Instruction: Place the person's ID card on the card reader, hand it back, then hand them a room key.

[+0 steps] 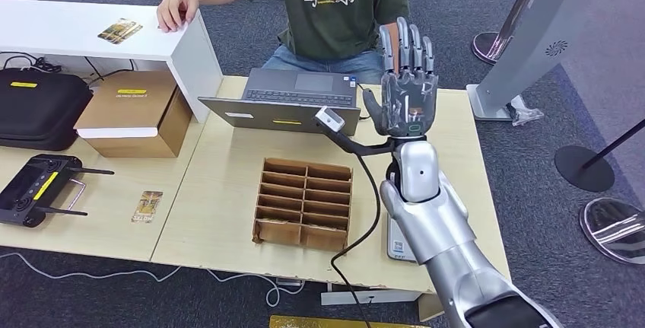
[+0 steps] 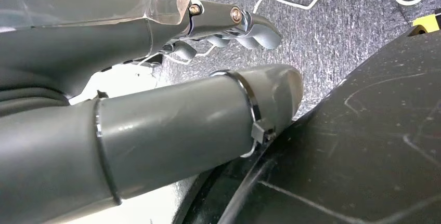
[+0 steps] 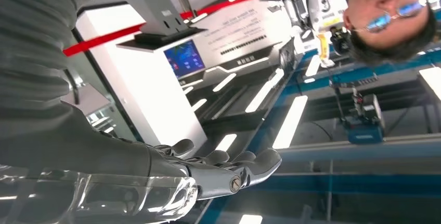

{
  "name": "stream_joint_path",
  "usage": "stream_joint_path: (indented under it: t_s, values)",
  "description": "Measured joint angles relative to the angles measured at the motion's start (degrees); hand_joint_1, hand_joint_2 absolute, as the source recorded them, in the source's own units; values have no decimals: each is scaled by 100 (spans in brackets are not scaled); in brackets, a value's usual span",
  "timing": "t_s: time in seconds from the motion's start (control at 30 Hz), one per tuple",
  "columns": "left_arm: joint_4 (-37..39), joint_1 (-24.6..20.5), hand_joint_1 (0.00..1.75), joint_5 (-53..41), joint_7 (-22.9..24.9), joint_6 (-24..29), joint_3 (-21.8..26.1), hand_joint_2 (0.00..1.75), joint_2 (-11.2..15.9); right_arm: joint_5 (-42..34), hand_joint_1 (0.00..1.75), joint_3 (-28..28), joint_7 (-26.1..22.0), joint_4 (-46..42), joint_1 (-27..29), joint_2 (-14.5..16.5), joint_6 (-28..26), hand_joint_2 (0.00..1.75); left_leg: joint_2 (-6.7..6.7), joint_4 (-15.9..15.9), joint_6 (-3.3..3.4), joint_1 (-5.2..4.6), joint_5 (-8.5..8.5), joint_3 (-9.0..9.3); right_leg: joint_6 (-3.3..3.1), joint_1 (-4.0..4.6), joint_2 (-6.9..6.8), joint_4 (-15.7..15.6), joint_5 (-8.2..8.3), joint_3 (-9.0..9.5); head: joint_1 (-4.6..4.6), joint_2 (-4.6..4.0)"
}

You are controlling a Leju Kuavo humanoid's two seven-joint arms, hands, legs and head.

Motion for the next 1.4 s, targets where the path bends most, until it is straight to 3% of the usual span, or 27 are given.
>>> stream_joint_path:
  t_s: [0.43,0.93,1.4]
  values:
    - [0,136,0,217,99,255,280,0,24,2,0,-274,-60,-1943,1798,-229,512,175,3,-1,0,0,-8,-1,-1,1,2,-2,-9,-2,-2,0]
    - [0,226,0,298,180,409,564,0,14,4,0,154,825,-3610,3457,-1041,774,175,3,-2,3,0,-23,-1,-3,1,-4,-3,-23,1,-1,0]
    - [2,289,0,419,233,543,816,0,-11,4,0,380,832,-4333,4432,-1081,1410,175,3,-3,0,0,-31,-1,-3,1,-3,-3,-32,3,0,0]
